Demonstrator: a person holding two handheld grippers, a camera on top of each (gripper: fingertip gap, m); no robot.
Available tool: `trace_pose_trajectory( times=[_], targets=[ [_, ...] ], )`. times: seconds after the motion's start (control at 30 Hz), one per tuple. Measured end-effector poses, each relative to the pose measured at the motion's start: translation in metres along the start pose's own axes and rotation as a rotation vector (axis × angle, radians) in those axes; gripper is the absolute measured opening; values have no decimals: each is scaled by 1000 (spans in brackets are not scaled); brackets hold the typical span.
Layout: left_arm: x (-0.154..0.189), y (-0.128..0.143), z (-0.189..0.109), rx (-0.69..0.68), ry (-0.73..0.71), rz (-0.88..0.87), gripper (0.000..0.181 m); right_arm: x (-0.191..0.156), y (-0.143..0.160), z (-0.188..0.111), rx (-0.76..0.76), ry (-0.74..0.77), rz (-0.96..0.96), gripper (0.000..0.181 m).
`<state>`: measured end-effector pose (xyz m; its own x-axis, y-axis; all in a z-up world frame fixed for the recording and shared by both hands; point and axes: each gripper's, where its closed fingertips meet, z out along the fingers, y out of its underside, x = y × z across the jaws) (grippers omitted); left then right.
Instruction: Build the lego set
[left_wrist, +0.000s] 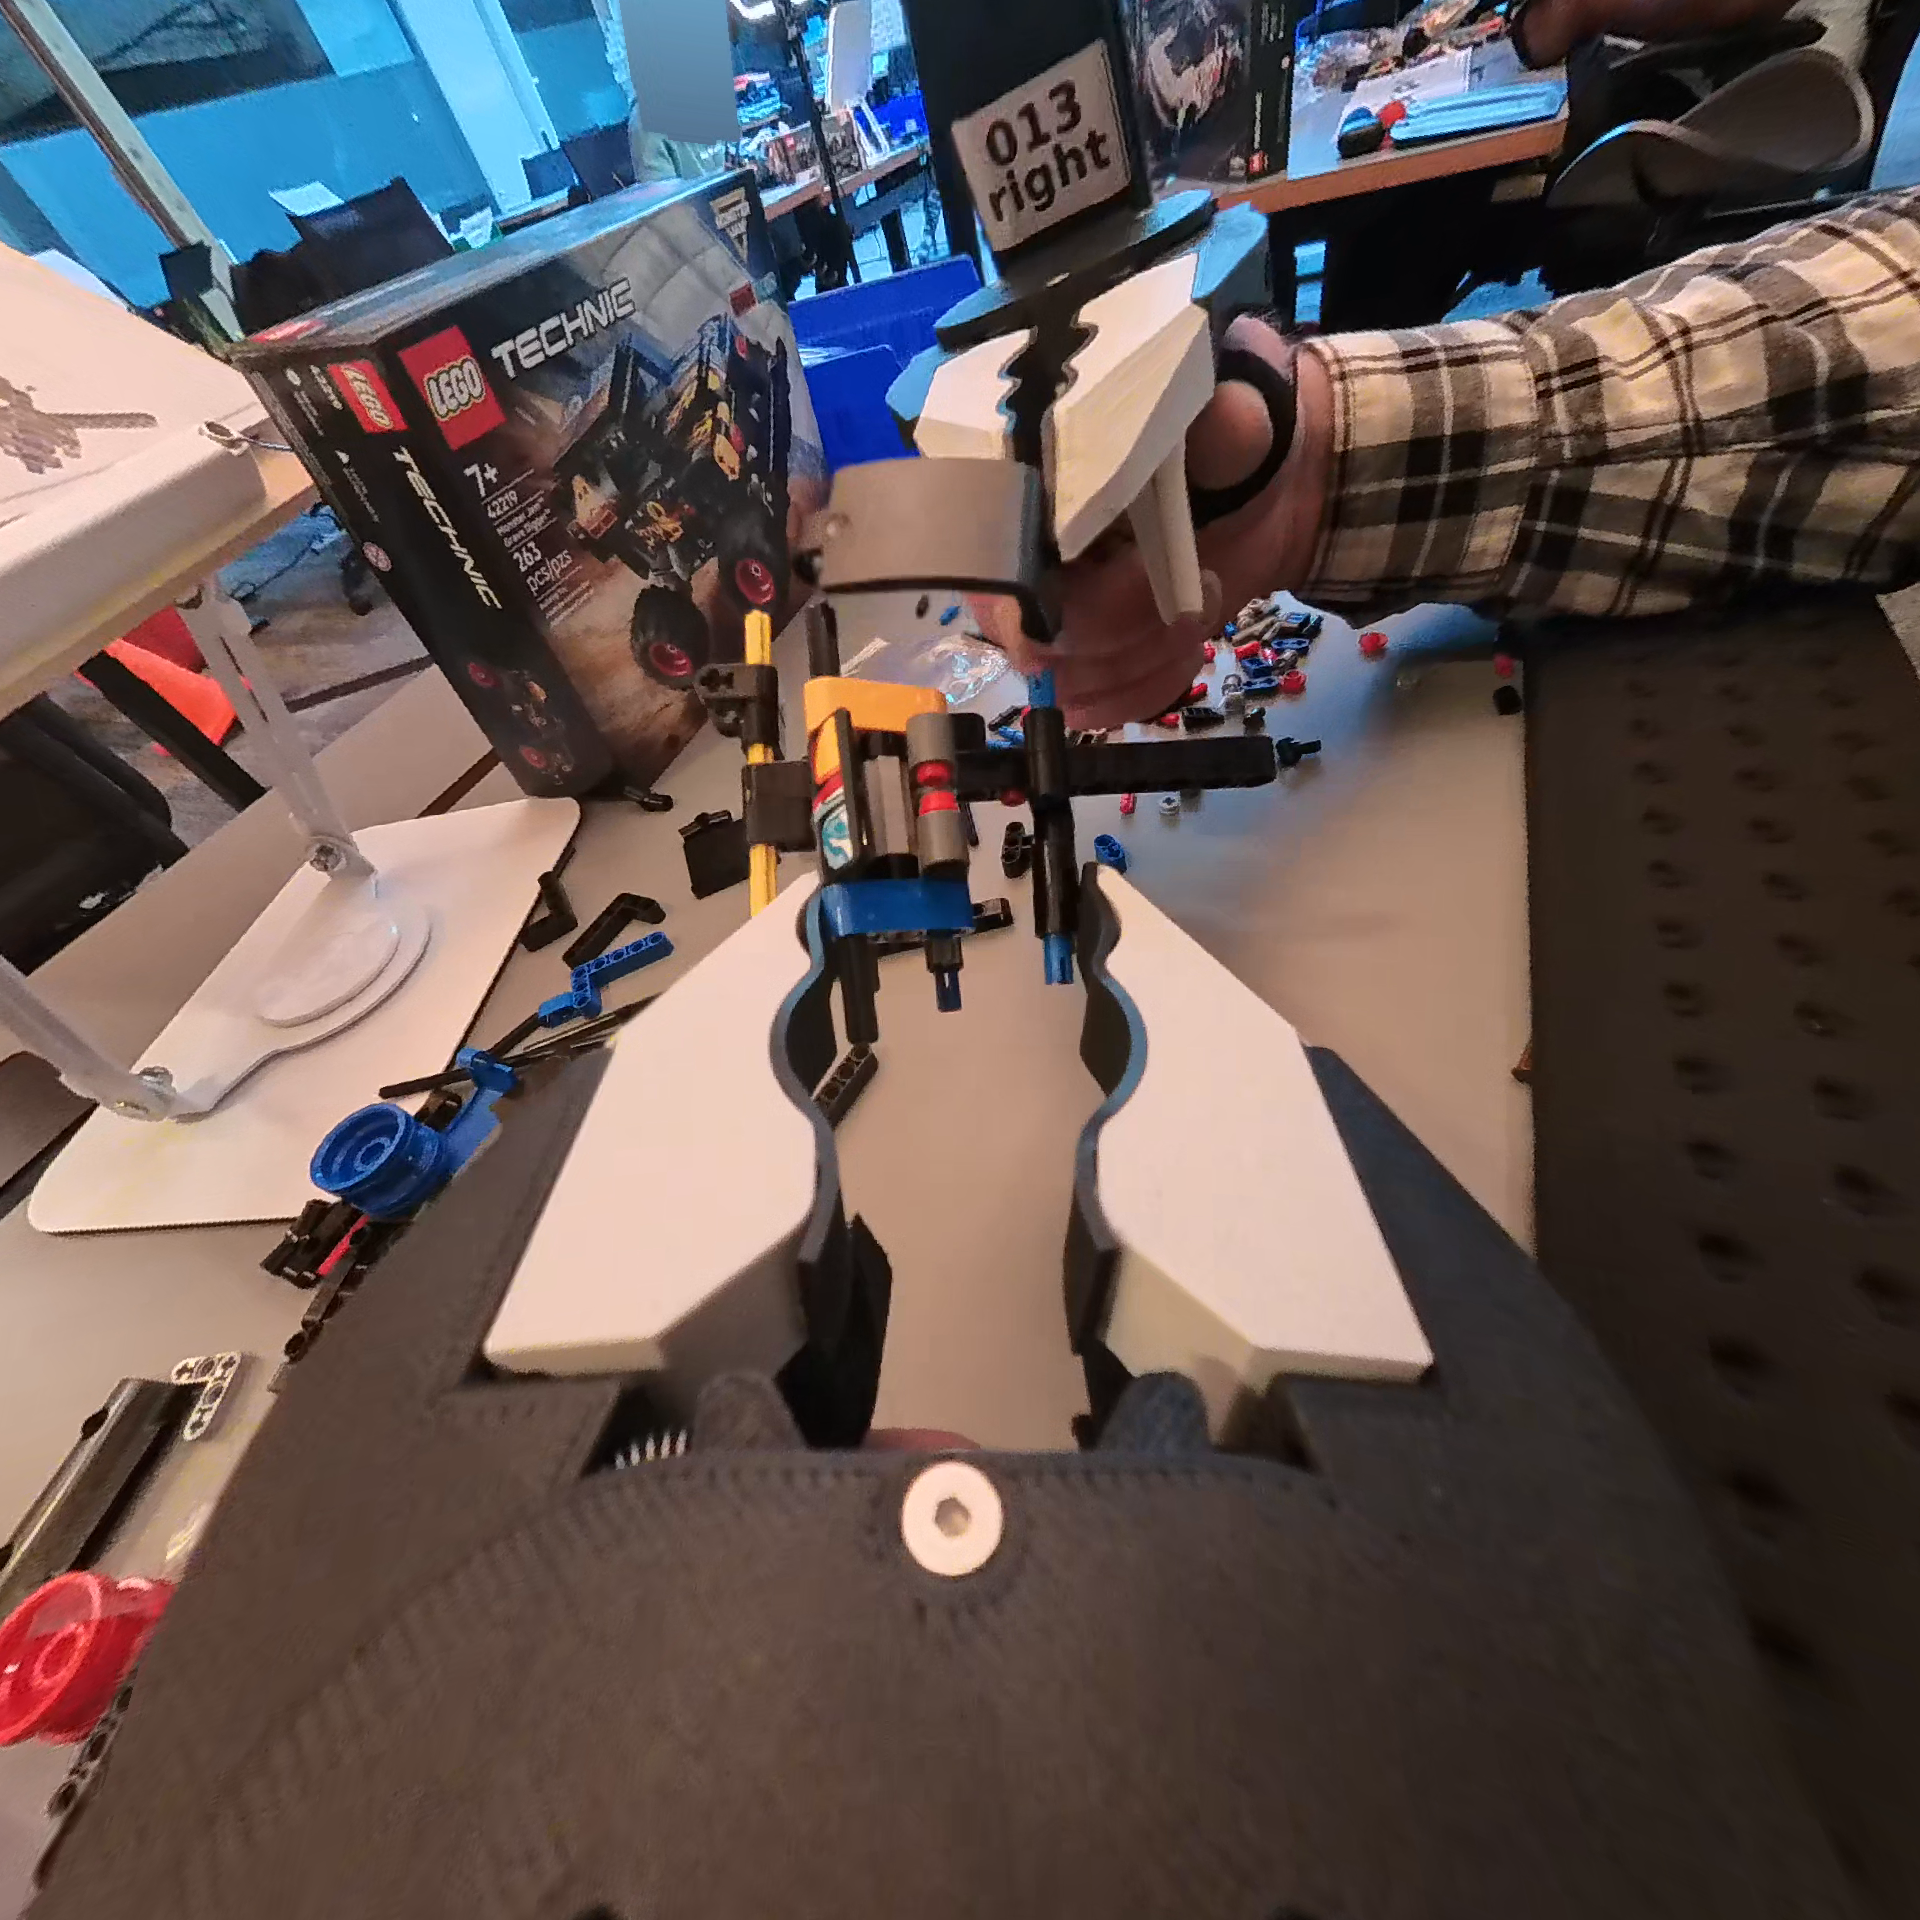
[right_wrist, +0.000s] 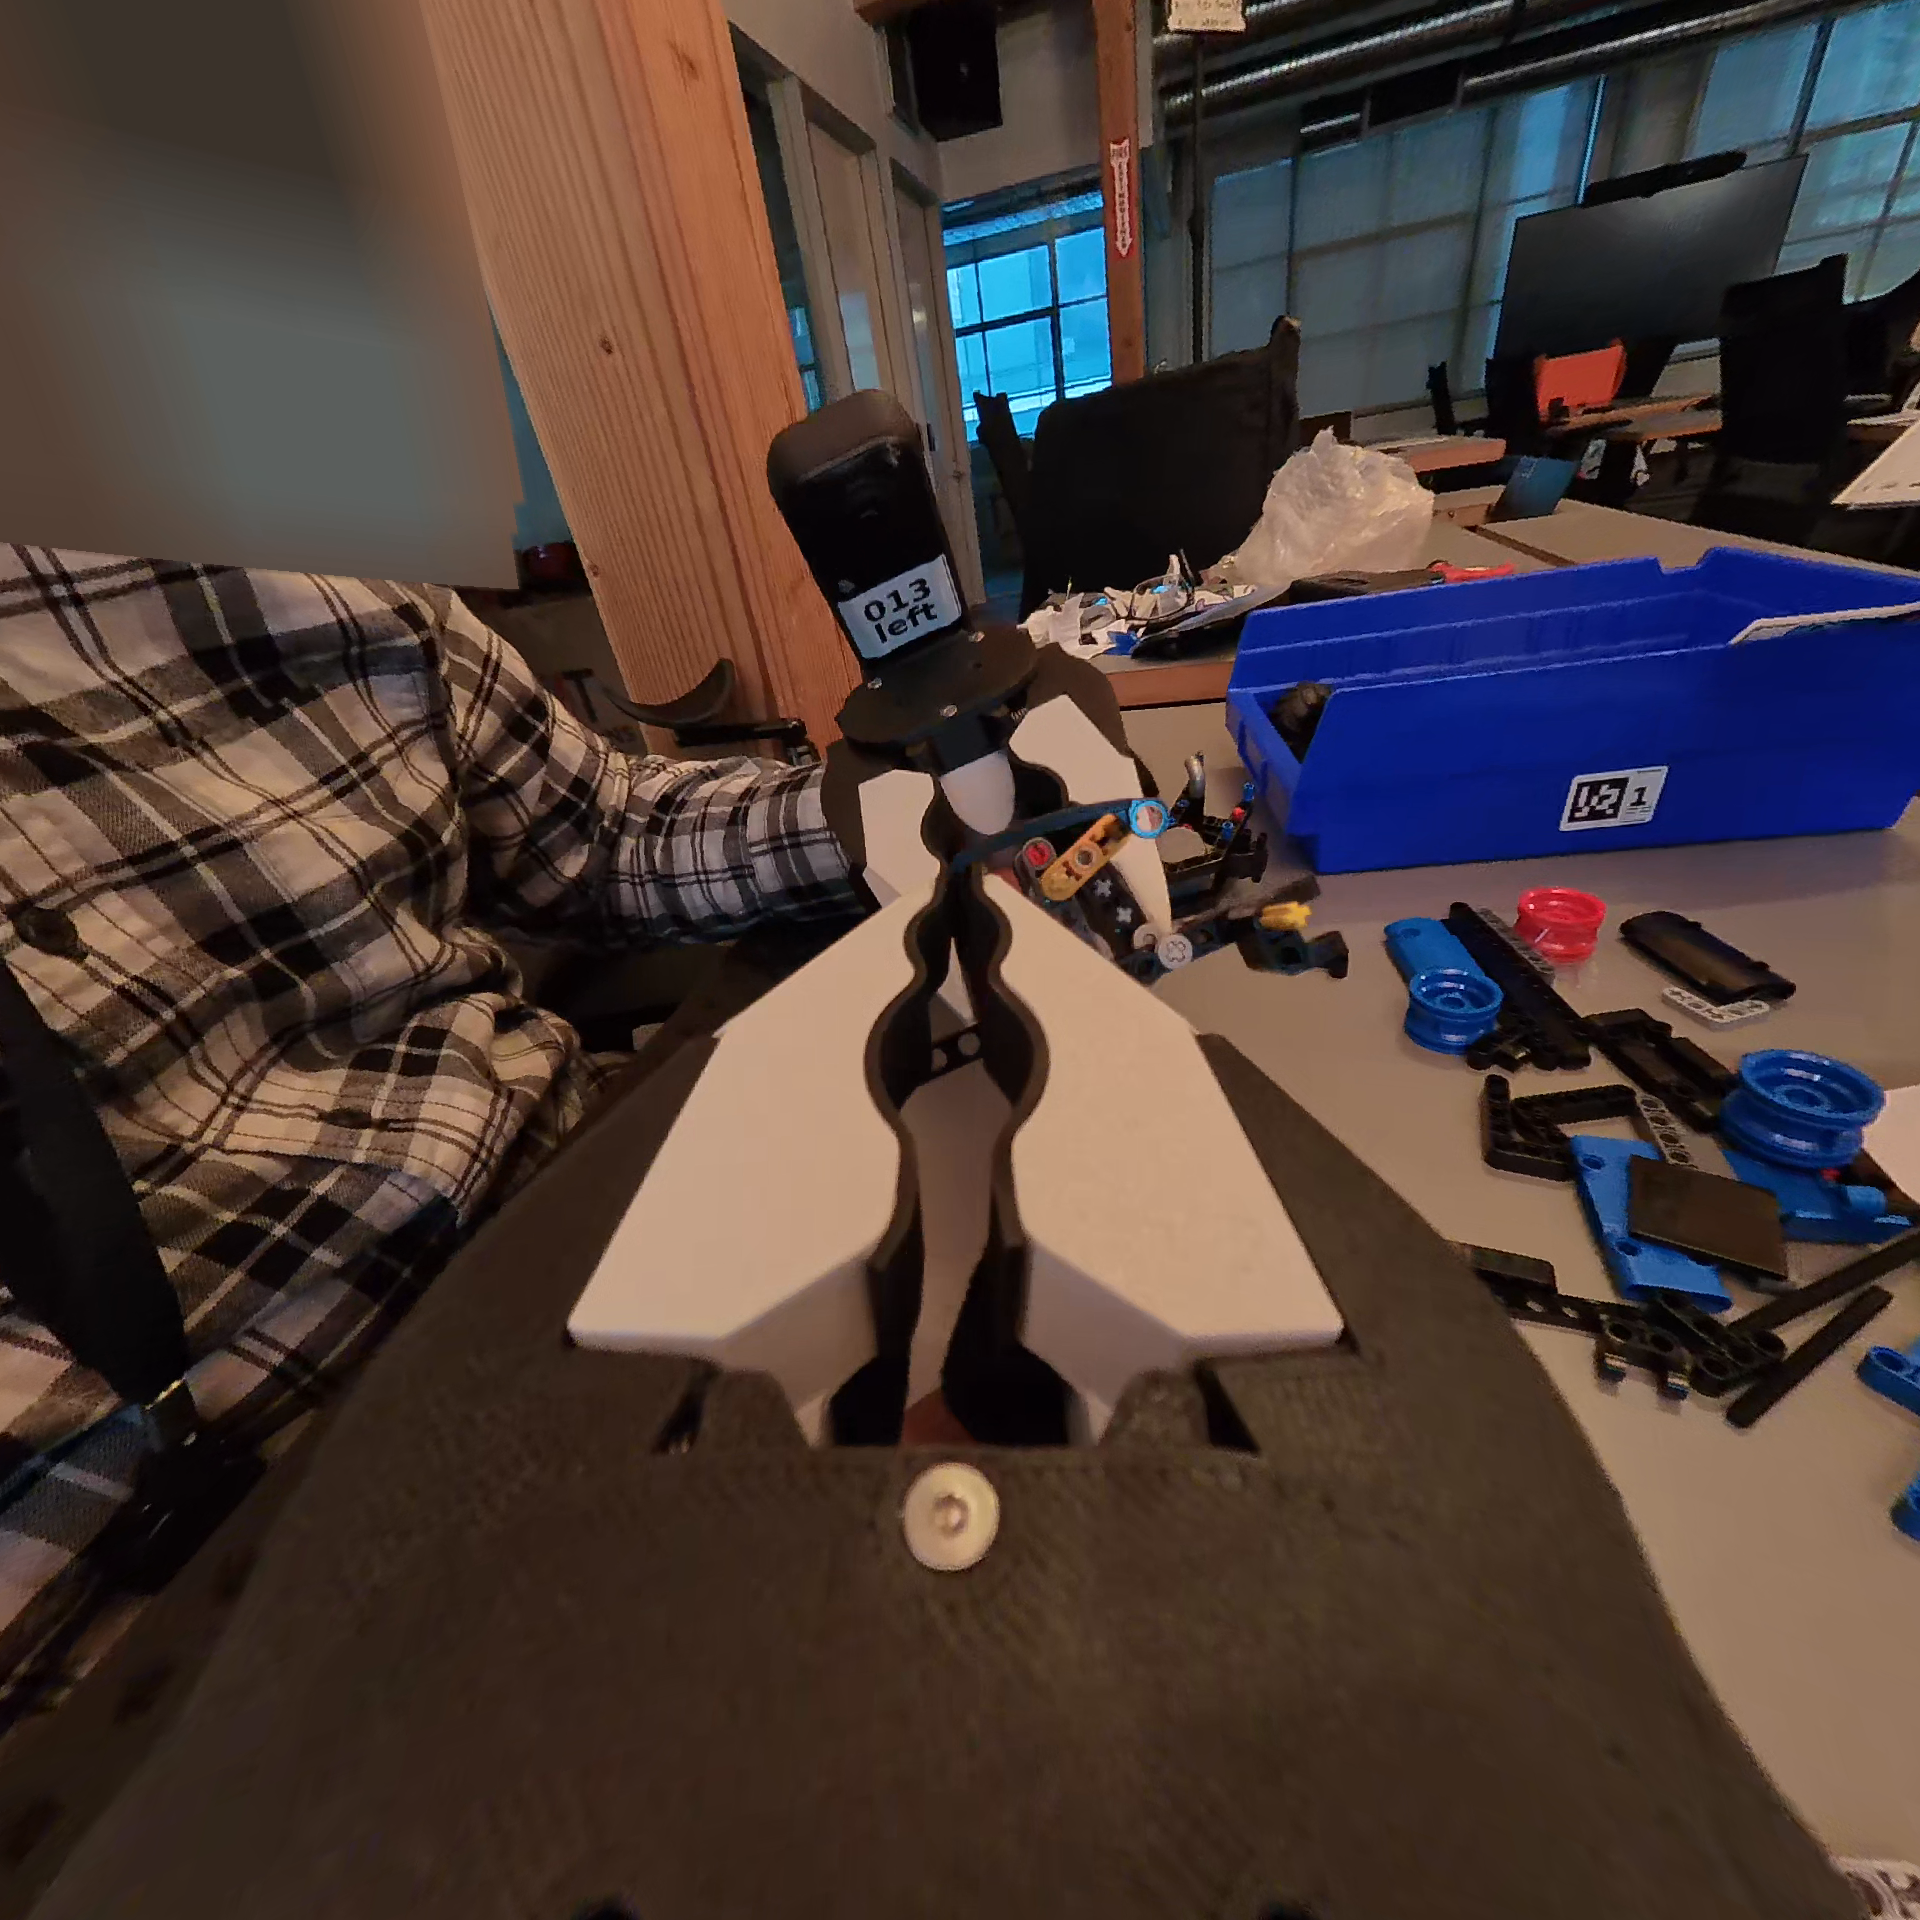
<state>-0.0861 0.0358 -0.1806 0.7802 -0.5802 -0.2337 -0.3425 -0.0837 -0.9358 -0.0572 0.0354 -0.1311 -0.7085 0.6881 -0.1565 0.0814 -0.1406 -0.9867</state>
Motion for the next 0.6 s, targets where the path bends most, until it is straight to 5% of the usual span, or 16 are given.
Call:
trace_pose_trajectory(
  times=[0.6],
  targets=[
    [-4,-5,3,18,29,-187,42,15,-8,-8,97,-34,234,0]
  ],
)
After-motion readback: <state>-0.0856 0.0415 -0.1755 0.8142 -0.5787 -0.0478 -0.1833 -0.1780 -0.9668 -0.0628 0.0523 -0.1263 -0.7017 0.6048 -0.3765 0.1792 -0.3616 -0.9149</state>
